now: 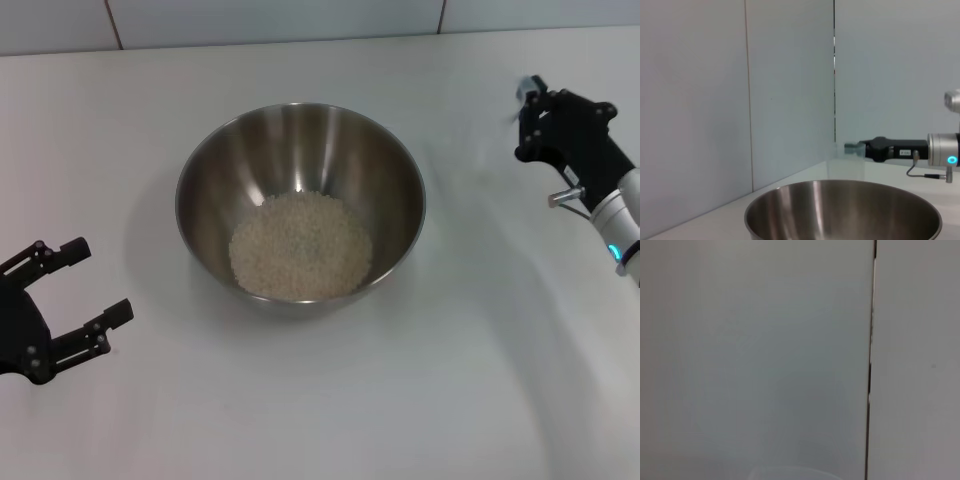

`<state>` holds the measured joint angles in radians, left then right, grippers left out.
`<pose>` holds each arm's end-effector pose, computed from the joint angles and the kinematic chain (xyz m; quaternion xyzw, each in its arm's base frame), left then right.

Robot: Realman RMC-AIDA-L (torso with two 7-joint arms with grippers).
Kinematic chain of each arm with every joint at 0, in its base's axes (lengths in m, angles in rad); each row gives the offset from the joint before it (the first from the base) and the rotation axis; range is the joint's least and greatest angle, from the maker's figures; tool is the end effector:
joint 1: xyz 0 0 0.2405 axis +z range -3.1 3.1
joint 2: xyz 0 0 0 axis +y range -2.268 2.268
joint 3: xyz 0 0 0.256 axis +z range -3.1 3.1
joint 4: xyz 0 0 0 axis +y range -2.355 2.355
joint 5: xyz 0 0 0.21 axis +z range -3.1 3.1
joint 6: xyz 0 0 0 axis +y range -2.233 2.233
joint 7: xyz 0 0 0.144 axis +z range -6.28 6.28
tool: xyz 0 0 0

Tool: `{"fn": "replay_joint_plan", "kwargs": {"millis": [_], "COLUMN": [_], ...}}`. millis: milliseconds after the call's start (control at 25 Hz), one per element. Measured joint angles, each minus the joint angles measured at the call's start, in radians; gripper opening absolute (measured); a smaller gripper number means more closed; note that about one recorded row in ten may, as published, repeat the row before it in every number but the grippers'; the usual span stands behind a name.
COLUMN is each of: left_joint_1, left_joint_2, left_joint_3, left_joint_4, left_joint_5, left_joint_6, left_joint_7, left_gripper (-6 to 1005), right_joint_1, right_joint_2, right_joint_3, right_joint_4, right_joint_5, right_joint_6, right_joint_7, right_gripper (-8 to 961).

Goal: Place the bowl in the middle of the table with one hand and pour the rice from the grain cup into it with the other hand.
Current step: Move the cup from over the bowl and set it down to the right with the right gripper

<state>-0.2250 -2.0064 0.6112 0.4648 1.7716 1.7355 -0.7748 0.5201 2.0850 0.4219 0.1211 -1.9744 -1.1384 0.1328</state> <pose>-0.3386 0.2287 0.0276 -0.9056 -0.1077 -0.3123 0.2659 0.3084 0.3425 -0.0379 -0.7497 0.2038 0.2805 0.5637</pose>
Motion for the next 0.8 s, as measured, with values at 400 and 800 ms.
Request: {"fn": "replay_joint_plan", "kwargs": {"millis": [400, 800], "left_joint_1": [-0.002, -0.002], "left_joint_2": [0.006, 0.006], "left_joint_3": [0.002, 0.002], "left_joint_4": [0.000, 0.000], "left_joint_5": [0.000, 0.000], "left_joint_6": [0.004, 0.004], "left_joint_7": [-0.002, 0.000], "left_gripper": [813, 813], "right_joint_1": [0.023, 0.030], "right_joint_2": [0.000, 0.001], "right_joint_3": [-0.003, -0.010], "right_joint_4": [0.013, 0.014], "right_joint_5": [-0.005, -0.007], "right_joint_6": [0.122, 0.139], "right_joint_7": [0.000, 0.000], "right_gripper": [138, 147]}}
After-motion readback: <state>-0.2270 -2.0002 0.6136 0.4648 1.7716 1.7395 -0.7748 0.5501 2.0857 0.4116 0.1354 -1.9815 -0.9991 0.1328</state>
